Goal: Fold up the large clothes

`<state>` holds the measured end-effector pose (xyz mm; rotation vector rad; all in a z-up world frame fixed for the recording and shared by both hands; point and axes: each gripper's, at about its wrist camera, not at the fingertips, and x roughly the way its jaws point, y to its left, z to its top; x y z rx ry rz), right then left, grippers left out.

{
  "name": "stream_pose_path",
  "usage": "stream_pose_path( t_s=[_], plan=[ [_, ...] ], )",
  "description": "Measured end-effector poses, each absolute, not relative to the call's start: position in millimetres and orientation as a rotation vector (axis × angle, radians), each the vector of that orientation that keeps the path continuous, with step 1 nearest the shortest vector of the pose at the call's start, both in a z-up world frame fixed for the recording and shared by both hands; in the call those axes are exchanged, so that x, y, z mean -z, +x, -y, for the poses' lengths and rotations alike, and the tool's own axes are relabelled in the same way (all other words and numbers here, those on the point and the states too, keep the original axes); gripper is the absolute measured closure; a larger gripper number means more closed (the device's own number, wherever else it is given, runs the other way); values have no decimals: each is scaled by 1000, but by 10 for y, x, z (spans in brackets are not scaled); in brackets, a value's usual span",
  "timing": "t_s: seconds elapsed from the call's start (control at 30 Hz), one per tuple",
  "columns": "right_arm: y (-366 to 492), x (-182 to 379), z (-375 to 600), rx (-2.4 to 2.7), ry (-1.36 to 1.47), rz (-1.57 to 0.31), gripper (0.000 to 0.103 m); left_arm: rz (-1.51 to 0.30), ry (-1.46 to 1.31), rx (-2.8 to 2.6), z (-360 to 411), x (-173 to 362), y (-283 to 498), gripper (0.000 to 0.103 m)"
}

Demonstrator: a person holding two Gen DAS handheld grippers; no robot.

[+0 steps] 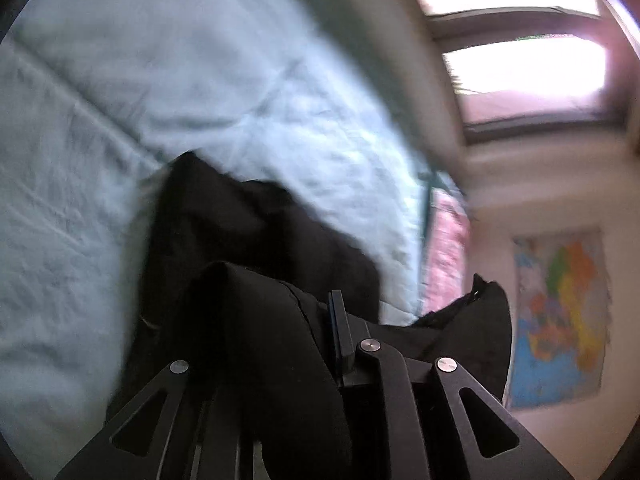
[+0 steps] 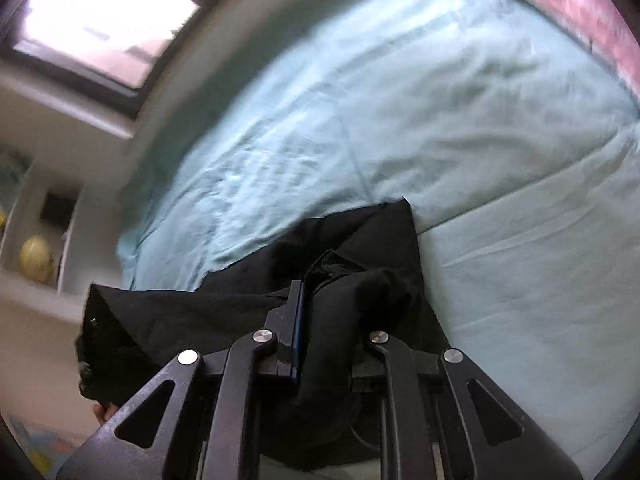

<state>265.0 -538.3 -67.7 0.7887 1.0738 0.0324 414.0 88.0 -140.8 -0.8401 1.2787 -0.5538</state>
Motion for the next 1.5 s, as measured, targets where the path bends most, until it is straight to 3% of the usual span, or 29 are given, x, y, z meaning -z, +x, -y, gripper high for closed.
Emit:
stream_pose_path(
  t_s=[0.23,0.43,0.53,0.6,0.7,0.77,0.87,1.0,1.07,1.5],
  plan=[
    [3189,1704,5255,81,733,-1281,84,-1482,-977,494,-708,2507,4546,87],
    [3222,1852,5292,60,770,-1300,83,-1496,-857,574,-691,2310,4539,84],
    [3083,1653,5442,7,856,-1247,82,-1483,-795,714,-804,1918,4386,70],
    [2959,1522,5592,-33,934,-1206,79,-1433,-777,763,-1014,1632,4278,47],
    [2788,1275,5719,-92,967,-1168,74,-1330,-785,825,-1397,1197,4056,34],
    [2683,1111,5706,-148,963,-1153,64,-1266,-755,777,-1575,948,3934,26],
    [2551,820,5621,-166,840,-1116,49,-1222,-641,685,-1568,738,3848,26],
    [2388,429,5514,-113,657,-1038,49,-1246,-515,580,-1177,896,4041,26],
    [2410,358,5466,-86,592,-1026,43,-1269,-505,555,-1020,1079,4256,26],
    [3246,1122,5374,-8,267,-1194,42,-1324,-346,461,-608,1593,5009,26]
  ],
)
